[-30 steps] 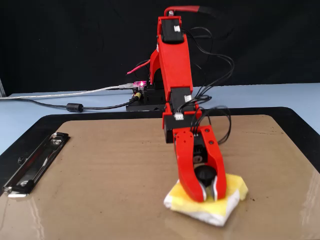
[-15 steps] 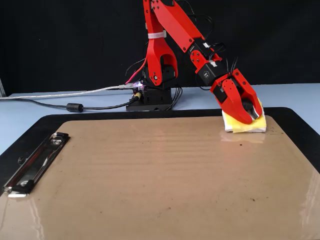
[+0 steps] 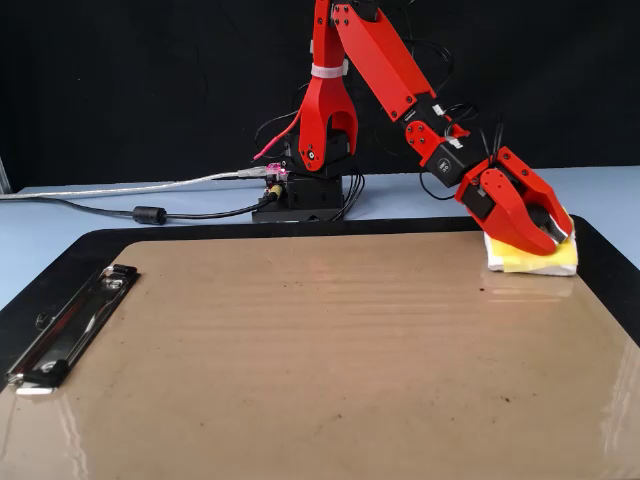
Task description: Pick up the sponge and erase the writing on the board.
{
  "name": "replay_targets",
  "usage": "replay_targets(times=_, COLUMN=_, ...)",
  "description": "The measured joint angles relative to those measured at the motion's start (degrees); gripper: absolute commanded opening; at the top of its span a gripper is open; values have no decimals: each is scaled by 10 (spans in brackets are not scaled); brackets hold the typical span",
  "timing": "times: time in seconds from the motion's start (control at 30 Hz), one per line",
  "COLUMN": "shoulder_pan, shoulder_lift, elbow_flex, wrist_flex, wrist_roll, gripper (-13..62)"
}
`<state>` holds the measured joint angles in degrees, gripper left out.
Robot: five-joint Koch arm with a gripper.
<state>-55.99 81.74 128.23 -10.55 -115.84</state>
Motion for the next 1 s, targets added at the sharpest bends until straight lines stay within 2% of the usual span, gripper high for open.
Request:
replay_targets(times=0.13, shoulder_pan=7, shoulder_lift=40, elbow_flex=54, wrist_flex=0, wrist_roll=0, gripper=-72)
replay_targets(times=0.17, shoulder_pan=8, shoulder_lift=41, elbow_flex=54, wrist_flex=0, wrist_roll=0, gripper=-8)
replay_targets(times=0.27, shoulder_pan=11, shoulder_lift=41, elbow_flex=54, wrist_flex=0, wrist_roll=0, gripper=255)
replay_targets(times=0.33, shoulder_pan=11, shoulder_lift=42, elbow_flex=54, wrist_flex=0, wrist_roll=-1, gripper=319)
replay_targets(times=0.63, shoulder_pan=39, shoulder_lift=113, elbow_flex=40, wrist_flex=13, wrist_roll=-4, gripper=330)
replay_targets(times=0.8, shoulder_pan=185, shoulder_lift=182, elbow_flex=-4, wrist_flex=76, wrist_roll=-1, gripper=319)
replay_targets(times=0.9, shoulder_pan=269, shoulder_lift=272, elbow_flex=-4, wrist_flex=197, wrist_roll=77, gripper=317)
replay_targets(times=1.0, shoulder_pan=375, shoulder_lift=414, elbow_flex=-47, wrist_flex=427, wrist_roll=246, gripper=318)
